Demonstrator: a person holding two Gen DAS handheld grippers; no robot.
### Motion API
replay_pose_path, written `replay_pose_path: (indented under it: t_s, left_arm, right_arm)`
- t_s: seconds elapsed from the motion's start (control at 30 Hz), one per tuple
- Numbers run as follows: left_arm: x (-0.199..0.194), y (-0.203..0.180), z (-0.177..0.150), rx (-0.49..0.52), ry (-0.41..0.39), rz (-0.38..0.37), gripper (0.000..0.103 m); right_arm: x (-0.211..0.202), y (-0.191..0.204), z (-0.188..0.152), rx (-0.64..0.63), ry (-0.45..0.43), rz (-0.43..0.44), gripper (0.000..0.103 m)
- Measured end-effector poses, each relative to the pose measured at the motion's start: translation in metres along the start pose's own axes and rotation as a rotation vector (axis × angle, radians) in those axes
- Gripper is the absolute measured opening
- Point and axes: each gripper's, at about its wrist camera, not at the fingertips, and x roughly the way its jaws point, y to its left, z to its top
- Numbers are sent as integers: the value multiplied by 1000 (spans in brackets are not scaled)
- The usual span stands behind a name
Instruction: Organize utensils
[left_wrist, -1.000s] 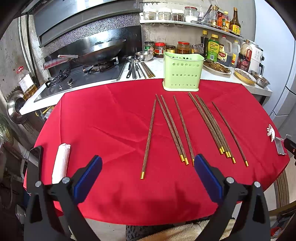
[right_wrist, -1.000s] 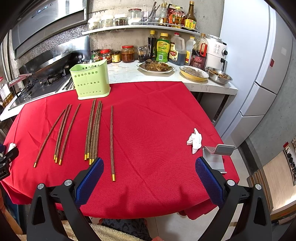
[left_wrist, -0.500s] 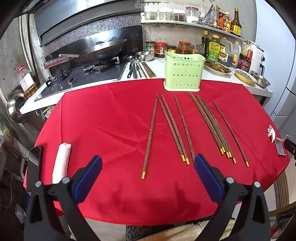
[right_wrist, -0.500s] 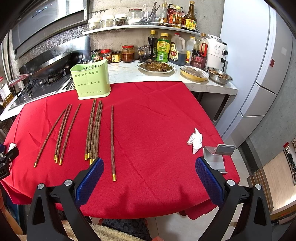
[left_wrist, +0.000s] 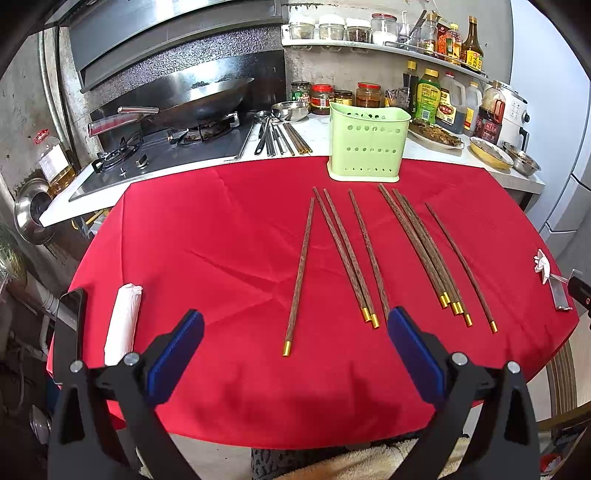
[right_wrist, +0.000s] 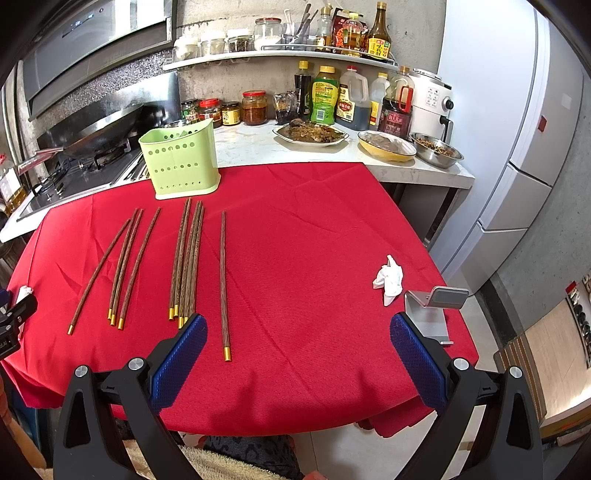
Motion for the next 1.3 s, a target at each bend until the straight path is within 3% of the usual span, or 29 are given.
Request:
replay_pose_path:
  t_s: [0.8,1.17,1.3]
  left_arm:
    - [4,9,-1,-11,3,-2,97]
    - [41,24,-15,-19,11,22,97]
    - [52,25,-25,-5,7,30,97]
  right_arm:
    - [3,2,0,3,-8,11,97]
    - [35,15,-8,11,-66,100,97]
    - [47,26,-14,-25,-47,147,97]
